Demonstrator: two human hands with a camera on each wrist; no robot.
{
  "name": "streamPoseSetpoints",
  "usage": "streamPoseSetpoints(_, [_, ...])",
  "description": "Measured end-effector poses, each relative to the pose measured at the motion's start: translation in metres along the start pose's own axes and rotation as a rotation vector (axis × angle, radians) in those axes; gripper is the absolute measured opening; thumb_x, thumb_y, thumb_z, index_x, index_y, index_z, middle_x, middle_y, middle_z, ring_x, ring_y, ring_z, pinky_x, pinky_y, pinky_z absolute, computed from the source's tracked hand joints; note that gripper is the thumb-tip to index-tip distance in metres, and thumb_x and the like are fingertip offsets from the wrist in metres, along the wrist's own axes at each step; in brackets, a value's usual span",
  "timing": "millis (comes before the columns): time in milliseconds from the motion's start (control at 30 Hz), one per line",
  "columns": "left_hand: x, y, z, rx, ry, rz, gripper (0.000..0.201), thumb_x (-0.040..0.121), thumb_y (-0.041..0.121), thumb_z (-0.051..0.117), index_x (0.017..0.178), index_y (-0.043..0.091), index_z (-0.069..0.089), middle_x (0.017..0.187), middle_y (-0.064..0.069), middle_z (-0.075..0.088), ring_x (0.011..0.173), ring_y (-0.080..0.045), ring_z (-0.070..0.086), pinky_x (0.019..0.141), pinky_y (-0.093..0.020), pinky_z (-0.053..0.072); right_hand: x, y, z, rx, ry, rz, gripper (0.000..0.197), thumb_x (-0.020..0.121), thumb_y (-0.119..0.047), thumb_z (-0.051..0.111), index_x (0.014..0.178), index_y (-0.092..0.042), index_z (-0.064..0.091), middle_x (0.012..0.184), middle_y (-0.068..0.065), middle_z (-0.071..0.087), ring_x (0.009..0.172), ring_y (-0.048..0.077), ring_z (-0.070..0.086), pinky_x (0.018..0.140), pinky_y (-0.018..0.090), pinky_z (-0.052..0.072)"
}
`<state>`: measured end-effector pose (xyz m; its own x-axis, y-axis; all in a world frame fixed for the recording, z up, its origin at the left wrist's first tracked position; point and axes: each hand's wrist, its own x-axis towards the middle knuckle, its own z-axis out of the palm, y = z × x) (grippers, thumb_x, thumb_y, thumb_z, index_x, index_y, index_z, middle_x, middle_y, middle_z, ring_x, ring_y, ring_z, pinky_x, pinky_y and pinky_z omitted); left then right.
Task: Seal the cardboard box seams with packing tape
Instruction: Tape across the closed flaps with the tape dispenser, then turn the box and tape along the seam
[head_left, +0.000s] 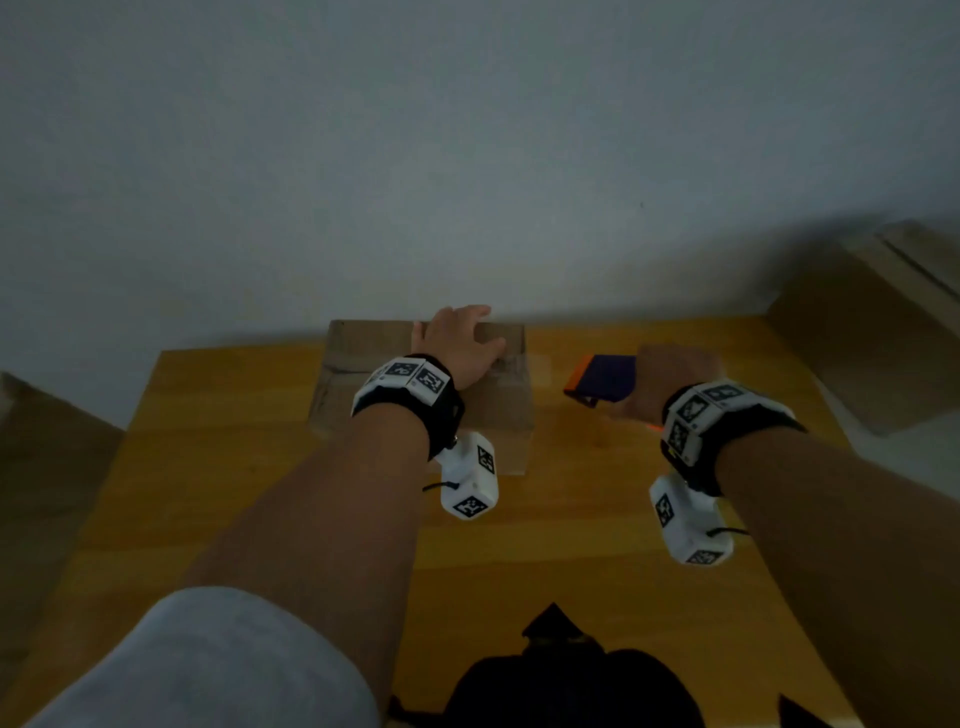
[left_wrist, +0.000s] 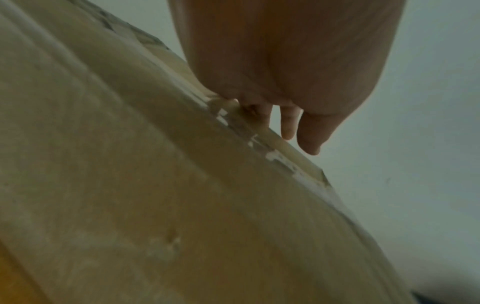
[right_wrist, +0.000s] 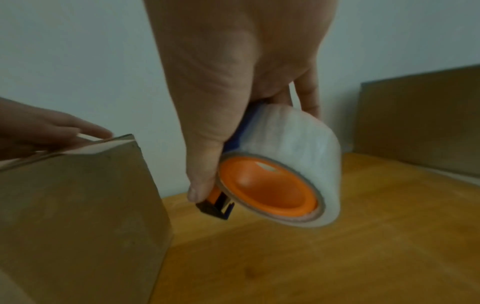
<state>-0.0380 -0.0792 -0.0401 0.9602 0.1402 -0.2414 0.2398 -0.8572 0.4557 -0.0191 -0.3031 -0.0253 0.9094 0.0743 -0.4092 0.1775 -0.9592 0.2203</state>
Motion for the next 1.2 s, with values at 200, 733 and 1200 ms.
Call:
streamPoseSetpoints(200, [-0.004,-0.033,-0.029,0.009,0.231,-0.121,0.053,0.086,0.033,0.059,0.137,0.032,0.045,0.153,0.003,0.036,0.148,-0.024,0.015,0.119,-0.055,0.004,0.005,-0.013,0.020,0.027,-0.019,0.038,0.059,0.061,-0.077,0.064,0.062,-0.020,0.046,0.059,-0.003,0.054,0.051,0.013,0.050,0.056,0.027,0.044])
streamPoseSetpoints(733, [-0.017,-0.093,-0.032,0.005,0.135,-0.132,0.063,0.085,0.043,0.060,0.142,0.032,0.038,0.155,-0.001,0.027,0.148,-0.027,0.009,0.118,-0.051,0.018,0.004,-0.062,0.069,0.321,-0.110,0.080,0.050,0.082,-0.026,0.069,0.125,-0.010,0.051,0.062,-0.001,0.042,0.076,0.025,0.053,0.066,0.034,0.043])
streamPoseSetpoints(1200, [-0.016,-0.092,-0.038,0.048,0.064,-0.107,0.064,0.085,0.045,0.060,0.142,0.029,0.037,0.152,-0.005,0.028,0.145,-0.030,0.012,0.117,-0.048,0.022,-0.022,-0.097,-0.031,0.744,0.292,0.087,0.040,0.087,-0.029,0.064,0.052,-0.012,0.058,0.049,0.004,0.050,0.043,0.016,0.045,0.041,0.018,0.031])
